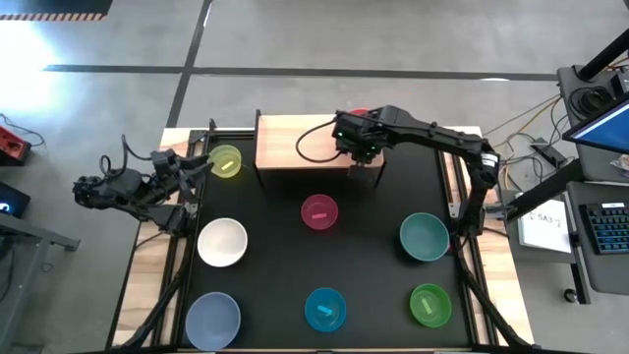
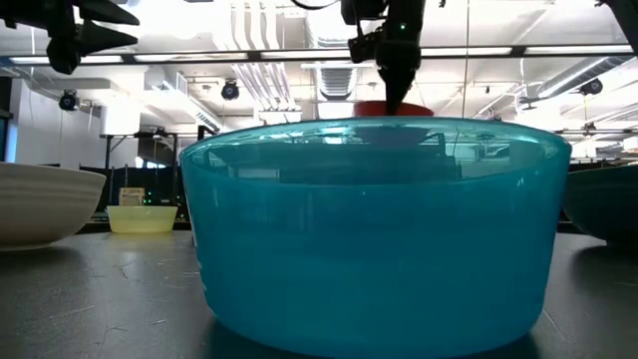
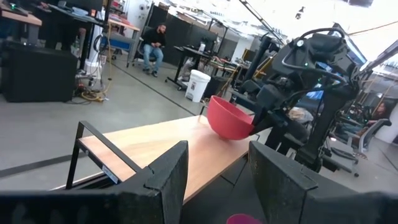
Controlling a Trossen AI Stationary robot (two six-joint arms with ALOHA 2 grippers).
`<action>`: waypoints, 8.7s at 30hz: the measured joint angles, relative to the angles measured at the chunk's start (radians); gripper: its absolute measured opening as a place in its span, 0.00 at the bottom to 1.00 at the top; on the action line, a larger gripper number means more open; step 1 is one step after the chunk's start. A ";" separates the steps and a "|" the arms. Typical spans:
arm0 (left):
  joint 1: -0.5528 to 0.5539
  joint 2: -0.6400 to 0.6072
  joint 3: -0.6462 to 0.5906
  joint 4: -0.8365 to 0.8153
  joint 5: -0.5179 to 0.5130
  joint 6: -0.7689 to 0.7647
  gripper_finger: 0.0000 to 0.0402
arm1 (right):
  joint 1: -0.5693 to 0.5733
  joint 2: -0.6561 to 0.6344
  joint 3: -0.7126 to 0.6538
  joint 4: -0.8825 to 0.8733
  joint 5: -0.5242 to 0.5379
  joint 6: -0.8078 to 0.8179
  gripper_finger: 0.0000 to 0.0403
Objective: Place and stack bowls onto a shelf
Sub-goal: Put the orange bowl on the shelf, then stack the white bowl on top of the orange bowl
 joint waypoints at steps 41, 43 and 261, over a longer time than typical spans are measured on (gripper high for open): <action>0.000 0.021 0.000 -0.036 0.062 -0.024 0.38 | 0.019 -0.056 0.060 0.003 0.139 -0.011 0.35; 0.000 0.044 0.000 -0.036 0.108 -0.032 0.38 | 0.029 -0.061 0.082 0.003 0.139 -0.010 0.35; 0.057 1.486 0.999 -0.426 0.863 1.338 0.11 | 0.508 -0.084 0.021 0.115 -0.480 -0.678 0.02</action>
